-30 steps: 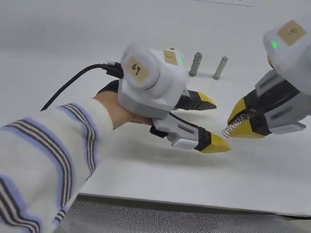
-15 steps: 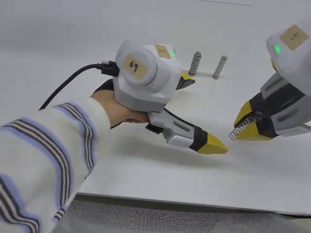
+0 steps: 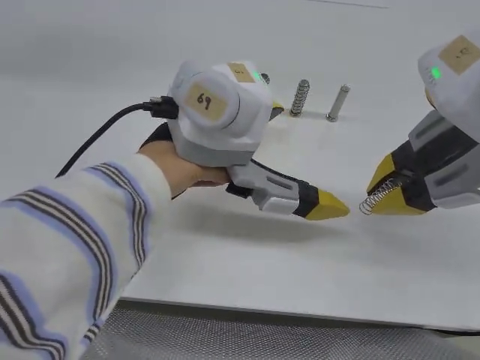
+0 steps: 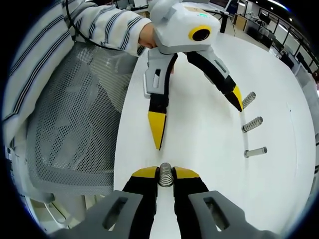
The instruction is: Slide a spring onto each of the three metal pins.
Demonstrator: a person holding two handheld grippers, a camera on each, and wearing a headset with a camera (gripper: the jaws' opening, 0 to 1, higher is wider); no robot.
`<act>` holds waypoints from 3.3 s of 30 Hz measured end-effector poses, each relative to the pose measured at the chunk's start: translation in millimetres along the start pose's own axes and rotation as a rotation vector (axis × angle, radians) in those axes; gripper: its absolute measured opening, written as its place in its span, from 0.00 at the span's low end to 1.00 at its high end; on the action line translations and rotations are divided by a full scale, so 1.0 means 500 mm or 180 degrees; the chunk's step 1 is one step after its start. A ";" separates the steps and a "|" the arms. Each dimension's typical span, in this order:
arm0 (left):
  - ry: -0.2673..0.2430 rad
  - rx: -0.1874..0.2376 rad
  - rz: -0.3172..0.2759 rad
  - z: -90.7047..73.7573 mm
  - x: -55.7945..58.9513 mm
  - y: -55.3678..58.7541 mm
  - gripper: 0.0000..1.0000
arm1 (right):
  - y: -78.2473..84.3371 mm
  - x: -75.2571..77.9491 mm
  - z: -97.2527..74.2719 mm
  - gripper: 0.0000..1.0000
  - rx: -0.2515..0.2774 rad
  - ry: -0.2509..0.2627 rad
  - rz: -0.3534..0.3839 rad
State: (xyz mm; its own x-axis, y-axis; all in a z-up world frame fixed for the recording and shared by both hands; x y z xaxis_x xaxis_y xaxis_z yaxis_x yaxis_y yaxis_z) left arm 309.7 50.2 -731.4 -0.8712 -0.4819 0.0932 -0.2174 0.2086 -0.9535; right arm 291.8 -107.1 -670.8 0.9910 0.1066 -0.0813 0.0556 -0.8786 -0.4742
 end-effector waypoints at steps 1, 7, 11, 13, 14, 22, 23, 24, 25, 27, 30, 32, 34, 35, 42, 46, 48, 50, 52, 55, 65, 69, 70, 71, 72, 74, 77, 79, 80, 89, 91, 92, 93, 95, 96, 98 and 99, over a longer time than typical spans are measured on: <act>-0.0020 0.0008 -0.0002 0.000 -0.002 0.000 0.98 | 0.001 0.000 0.000 0.08 -0.0011 0.0002 0.0003; -0.0069 -0.0009 -0.0014 -0.004 -0.005 0.001 0.98 | 0.006 0.005 -0.006 0.08 -0.0033 0.0024 0.0029; -0.0068 -0.0006 -0.0001 -0.004 -0.005 0.001 0.98 | 0.003 0.006 -0.014 0.08 -0.0061 0.0058 0.0034; -0.0062 -0.0029 0.0003 -0.005 -0.005 0.003 0.96 | 0.004 0.008 -0.017 0.08 -0.0078 0.0065 0.0033; -0.0066 -0.0031 0.0002 -0.005 -0.006 0.003 0.96 | 0.003 0.009 -0.019 0.08 -0.0079 0.0070 0.0036; -0.0105 -0.0041 -0.0021 -0.009 -0.005 0.002 0.96 | -0.010 0.036 -0.046 0.08 -0.0085 0.0196 0.0192; -0.0109 -0.0036 -0.0021 -0.009 -0.007 0.002 0.96 | -0.013 0.041 -0.049 0.08 -0.0091 0.0217 0.0222; -0.0109 -0.0032 -0.0023 -0.009 -0.007 0.001 0.96 | -0.015 0.044 -0.051 0.08 -0.0090 0.0231 0.0248; -0.0106 -0.0035 -0.0027 -0.010 -0.008 0.001 0.95 | -0.018 0.048 -0.053 0.08 -0.0080 0.0249 0.0292; -0.0108 -0.0039 -0.0031 -0.011 -0.008 0.000 0.95 | -0.022 0.056 -0.056 0.08 -0.0066 0.0280 0.0342; -0.0129 -0.0040 -0.0051 -0.012 -0.011 0.000 0.96 | -0.025 0.073 -0.061 0.08 -0.0075 0.0327 0.0401; -0.0129 -0.0037 -0.0046 -0.012 -0.012 0.000 0.96 | -0.027 0.079 -0.062 0.08 -0.0089 0.0317 0.0332; -0.0119 -0.0031 -0.0036 -0.011 -0.013 0.000 0.96 | -0.030 0.087 -0.063 0.08 -0.0110 0.0325 0.0372; -0.0119 -0.0017 -0.0041 -0.011 -0.013 -0.001 0.96 | -0.032 0.093 -0.064 0.08 -0.0124 0.0344 0.0482; -0.0120 0.0001 -0.0074 -0.009 -0.017 -0.001 0.96 | -0.045 0.122 -0.072 0.08 -0.0225 0.0482 0.0423; -0.0161 0.0008 -0.0056 -0.009 -0.018 -0.003 0.95 | -0.051 0.143 -0.070 0.08 -0.0275 0.0543 0.0393; -0.0149 0.0015 -0.0003 -0.011 -0.018 -0.005 0.95 | -0.055 0.154 -0.070 0.08 -0.0279 0.0568 0.0397; -0.0096 -0.0003 0.0018 -0.012 -0.015 -0.005 0.92 | -0.055 0.165 -0.068 0.08 -0.0323 0.0546 0.0340; -0.0061 -0.0015 0.0012 -0.012 -0.013 -0.003 0.93 | -0.053 0.177 -0.065 0.08 -0.0413 0.0569 0.0268; -0.0044 -0.0029 0.0026 -0.012 -0.010 -0.003 0.93 | -0.052 0.196 -0.061 0.08 -0.0473 0.0577 0.0250; -0.0013 -0.0072 -0.0011 -0.009 -0.011 0.002 0.94 | -0.062 0.241 -0.056 0.08 -0.0559 0.0596 0.0076; -0.0002 -0.0072 0.0042 -0.008 -0.012 0.004 0.95 | -0.070 0.252 -0.057 0.08 -0.0560 0.0667 0.0002; 0.0003 -0.0078 0.0052 -0.008 -0.012 0.005 0.95 | -0.073 0.256 -0.057 0.08 -0.0574 0.0689 -0.0052; 0.0003 -0.0081 0.0046 -0.008 -0.013 0.005 0.95 | -0.075 0.258 -0.057 0.08 -0.0571 0.0701 -0.0072; 0.0006 -0.0081 0.0026 -0.007 -0.014 0.006 0.95 | -0.078 0.263 -0.056 0.08 -0.0560 0.0710 -0.0068; 0.0007 -0.0081 0.0025 -0.006 -0.013 0.006 0.96 | -0.079 0.269 -0.054 0.08 -0.0517 0.0693 -0.0022; 0.0021 -0.0073 0.0009 -0.006 -0.010 0.005 0.94 | -0.075 0.275 -0.047 0.08 -0.0498 0.0673 0.0009; 0.0021 -0.0079 0.0007 -0.005 -0.011 0.006 0.95 | -0.072 0.280 -0.044 0.08 -0.0528 0.0682 0.0000; 0.0019 -0.0087 0.0007 -0.005 -0.012 0.007 0.95 | -0.071 0.282 -0.043 0.08 -0.0533 0.0679 0.0009; 0.0030 -0.0129 -0.0022 -0.005 -0.014 0.011 0.96 | -0.072 0.289 -0.040 0.08 -0.0513 0.0642 0.0059; 0.0032 -0.0125 -0.0026 -0.004 -0.013 0.010 0.96 | -0.072 0.289 -0.037 0.08 -0.0544 0.0609 0.0061; 0.0034 -0.0122 -0.0031 -0.004 -0.012 0.009 0.96 | -0.072 0.291 -0.034 0.08 -0.0559 0.0620 0.0070; 0.0031 -0.0121 -0.0033 -0.004 -0.013 0.009 0.96 | -0.072 0.293 -0.032 0.08 -0.0565 0.0621 0.0068; 0.0026 -0.0129 -0.0041 -0.005 -0.014 0.010 0.96 | -0.072 0.296 -0.030 0.08 -0.0538 0.0586 0.0104; 0.0025 -0.0140 -0.0047 -0.006 -0.014 0.010 0.96 | -0.073 0.297 -0.031 0.08 -0.0522 0.0588 0.0116; 0.0024 -0.0165 -0.0049 -0.008 -0.014 0.011 0.95 | -0.075 0.302 -0.031 0.08 -0.0489 0.0591 0.0178; 0.0024 -0.0171 -0.0049 -0.008 -0.014 0.012 0.95 | -0.076 0.304 -0.030 0.08 -0.0478 0.0582 0.0194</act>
State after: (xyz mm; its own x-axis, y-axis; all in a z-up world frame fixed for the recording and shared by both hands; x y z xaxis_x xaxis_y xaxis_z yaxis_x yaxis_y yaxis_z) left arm 312.8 58.5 -736.8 -0.8708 -0.4791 0.1102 -0.2541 0.2467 -0.9352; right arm 442.4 -64.3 -652.1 0.9979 -0.0228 0.0608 -0.0011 -0.9417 -0.3365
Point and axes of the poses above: the centre of the closed fingertips' face, and the gripper's own axes: z roughly forward along the fingers, x roughly to its right, y roughly out of its underside, the point moved 10 cm from there along -z, roughly backward along the fingers, and after that the axes turned 6 degrees about x, right-handed, at the moved point
